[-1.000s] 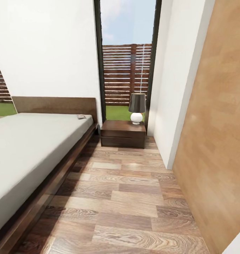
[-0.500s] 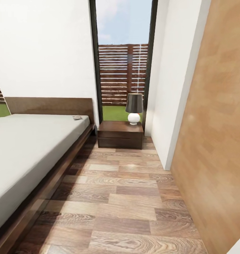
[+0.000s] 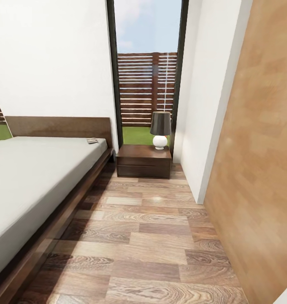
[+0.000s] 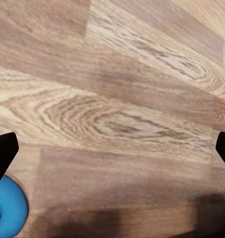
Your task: In the bedroom, move the book from the bed onto either nightstand, and place the two sandals side by side next to the bed.
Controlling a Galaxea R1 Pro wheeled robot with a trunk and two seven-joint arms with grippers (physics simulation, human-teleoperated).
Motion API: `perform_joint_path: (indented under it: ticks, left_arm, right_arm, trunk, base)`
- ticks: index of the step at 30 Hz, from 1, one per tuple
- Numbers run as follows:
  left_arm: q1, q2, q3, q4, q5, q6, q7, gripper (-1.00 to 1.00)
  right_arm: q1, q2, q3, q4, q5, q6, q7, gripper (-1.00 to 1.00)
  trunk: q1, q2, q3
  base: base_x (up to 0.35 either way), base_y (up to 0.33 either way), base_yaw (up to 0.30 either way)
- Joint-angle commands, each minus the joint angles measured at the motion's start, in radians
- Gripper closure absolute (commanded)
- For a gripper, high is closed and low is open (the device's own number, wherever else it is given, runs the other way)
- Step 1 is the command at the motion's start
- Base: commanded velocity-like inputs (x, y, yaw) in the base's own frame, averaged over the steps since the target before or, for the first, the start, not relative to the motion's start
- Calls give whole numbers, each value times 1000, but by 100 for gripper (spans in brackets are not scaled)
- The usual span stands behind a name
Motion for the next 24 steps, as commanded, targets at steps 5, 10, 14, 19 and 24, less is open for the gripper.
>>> perform_joint_path:
  ticks: [5,10,14,19,24]
  left_arm:
    - [0,0,-6,2,8,-4,-3,-100]
    - [0,0,-6,2,8,-4,-3,-100]
    - [0,0,-6,2,9,-4,-3,-100]
    - [-1,1,-3,2,11,-4,-2,-100]
    - [-1,3,3,-1,16,-4,5,-100]
  right_arm:
    - [-2,14,8,-15,-6,-2,-59,-100]
    - [-2,43,9,-82,-3,1,-119,-100]
    - [-2,72,10,-157,-2,12,-181,-100]
    - [-2,129,11,-278,1,96,-331,-100]
    - [-2,164,11,-358,1,206,-463,-100]
  trunk:
    - [0,0,-1]
    - [0,0,-1]
    - [0,0,-1]
    - [0,0,-1]
    - [0,0,-1]
  base:
    - [1,0,0]
    - [0,0,0]
    - [0,0,0]
    - [0,0,0]
    - [0,0,0]
